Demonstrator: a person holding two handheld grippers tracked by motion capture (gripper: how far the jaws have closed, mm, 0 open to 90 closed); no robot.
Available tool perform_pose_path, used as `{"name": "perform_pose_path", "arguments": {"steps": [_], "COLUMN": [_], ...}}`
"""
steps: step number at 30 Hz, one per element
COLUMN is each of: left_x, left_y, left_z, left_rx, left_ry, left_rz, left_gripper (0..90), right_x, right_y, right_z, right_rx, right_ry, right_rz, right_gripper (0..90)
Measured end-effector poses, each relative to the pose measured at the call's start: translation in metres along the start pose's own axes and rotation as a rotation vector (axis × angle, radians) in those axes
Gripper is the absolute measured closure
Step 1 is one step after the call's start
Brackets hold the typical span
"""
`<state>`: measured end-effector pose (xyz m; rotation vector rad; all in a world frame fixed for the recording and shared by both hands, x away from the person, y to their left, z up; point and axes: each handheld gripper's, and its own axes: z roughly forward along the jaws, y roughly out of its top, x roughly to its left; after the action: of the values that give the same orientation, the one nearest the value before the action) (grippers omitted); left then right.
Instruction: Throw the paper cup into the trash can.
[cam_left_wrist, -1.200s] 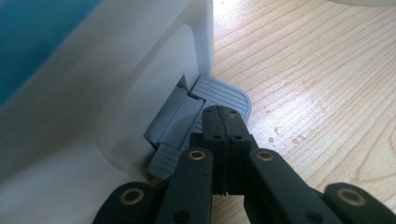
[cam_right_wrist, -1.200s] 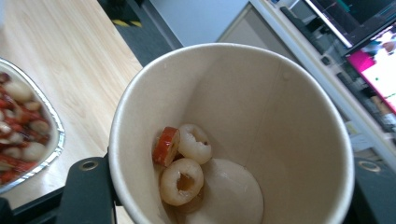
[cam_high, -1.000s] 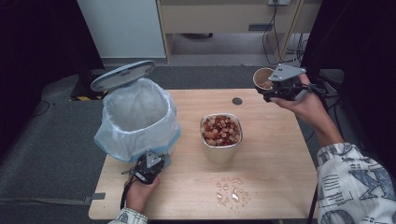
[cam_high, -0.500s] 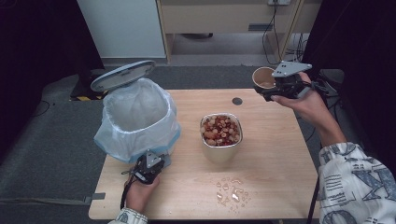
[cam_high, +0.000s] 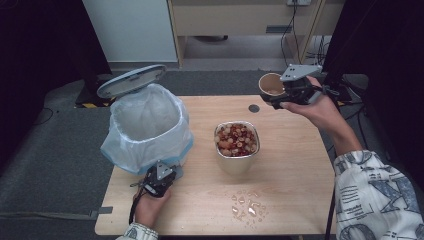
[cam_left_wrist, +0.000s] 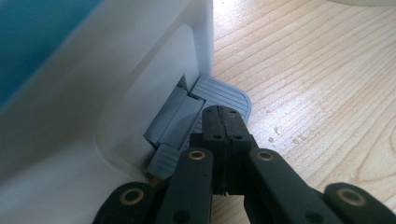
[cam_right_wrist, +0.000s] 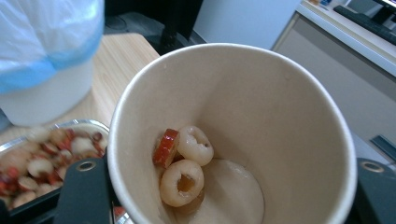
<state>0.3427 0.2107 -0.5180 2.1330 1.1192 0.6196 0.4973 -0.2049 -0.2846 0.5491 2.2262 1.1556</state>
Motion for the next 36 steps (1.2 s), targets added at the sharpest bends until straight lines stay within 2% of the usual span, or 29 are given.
{"name": "perform_pose_path", "arguments": {"steps": [12, 23, 36], "left_x": [-0.001, -0.001, -0.001], "left_y": [0.0, 0.0, 0.0], "left_z": [0.0, 0.0, 0.0], "left_rx": [0.0, 0.002, 0.003], "left_ry": [0.004, 0.005, 0.005], "left_rz": [0.005, 0.007, 0.007], "left_gripper": [89.2, 89.2, 89.2], "right_x": [0.017, 0.038, 0.053], "right_y": [0.021, 0.046, 0.061], "right_z": [0.012, 0.03, 0.045], "right_rx": [-0.027, -0.031, -0.05], "right_ry": [0.049, 0.099, 0.146], "right_rz": [0.013, 0.022, 0.049], "right_gripper": [31.9, 31.9, 31.9]}}
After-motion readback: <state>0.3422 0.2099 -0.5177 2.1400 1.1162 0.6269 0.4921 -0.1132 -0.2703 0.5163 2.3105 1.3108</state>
